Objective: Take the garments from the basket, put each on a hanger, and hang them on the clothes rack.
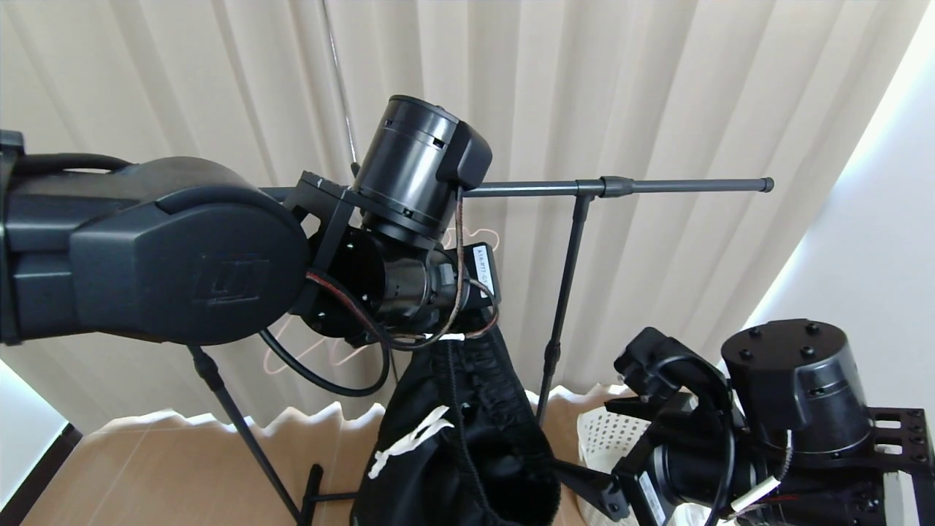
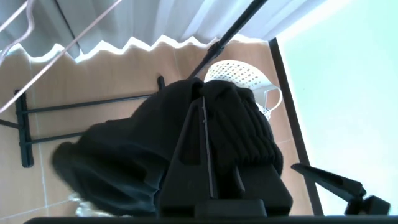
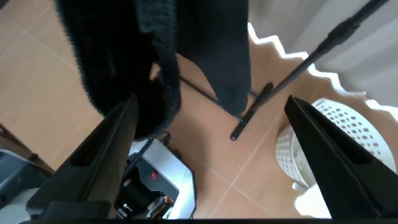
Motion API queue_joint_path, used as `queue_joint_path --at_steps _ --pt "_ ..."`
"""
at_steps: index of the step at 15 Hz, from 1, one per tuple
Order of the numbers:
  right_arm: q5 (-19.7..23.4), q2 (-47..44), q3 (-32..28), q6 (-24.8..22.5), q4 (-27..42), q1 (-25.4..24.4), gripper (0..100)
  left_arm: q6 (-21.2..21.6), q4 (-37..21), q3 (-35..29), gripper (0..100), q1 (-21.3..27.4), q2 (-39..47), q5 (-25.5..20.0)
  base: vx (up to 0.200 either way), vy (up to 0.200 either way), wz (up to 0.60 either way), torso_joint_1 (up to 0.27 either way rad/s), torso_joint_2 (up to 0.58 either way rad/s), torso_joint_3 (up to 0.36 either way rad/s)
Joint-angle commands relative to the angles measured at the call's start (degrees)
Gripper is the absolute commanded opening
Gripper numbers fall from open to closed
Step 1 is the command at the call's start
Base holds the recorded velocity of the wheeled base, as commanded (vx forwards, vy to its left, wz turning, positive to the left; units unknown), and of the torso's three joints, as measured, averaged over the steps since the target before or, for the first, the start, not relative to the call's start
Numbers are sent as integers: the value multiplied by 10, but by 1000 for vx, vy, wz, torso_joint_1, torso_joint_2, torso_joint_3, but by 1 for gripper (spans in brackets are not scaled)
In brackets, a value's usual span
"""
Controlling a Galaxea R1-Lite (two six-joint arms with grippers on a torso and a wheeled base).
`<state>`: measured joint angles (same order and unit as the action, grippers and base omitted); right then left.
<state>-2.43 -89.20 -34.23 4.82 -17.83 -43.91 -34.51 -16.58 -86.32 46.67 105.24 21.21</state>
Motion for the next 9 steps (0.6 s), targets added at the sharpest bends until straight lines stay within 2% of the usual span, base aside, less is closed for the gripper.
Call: queue_joint_path --at_steps 1,3,4,9 --pt "33 22 16 0 -18 14 100 4 1 5 0 6 -8 0 0 0 0 0 0 0" --pt "45 19 17 -1 -24 37 100 11 1 10 0 16 -17 -1 0 0 0 0 0 0" --pt "71 20 16 -2 -26 51 100 24 2 18 0 25 -24 -2 0 0 0 0 0 0" --pt "86 17 15 -2 -36 89 100 40 2 19 0 42 -33 -22 0 0 0 0 0 0"
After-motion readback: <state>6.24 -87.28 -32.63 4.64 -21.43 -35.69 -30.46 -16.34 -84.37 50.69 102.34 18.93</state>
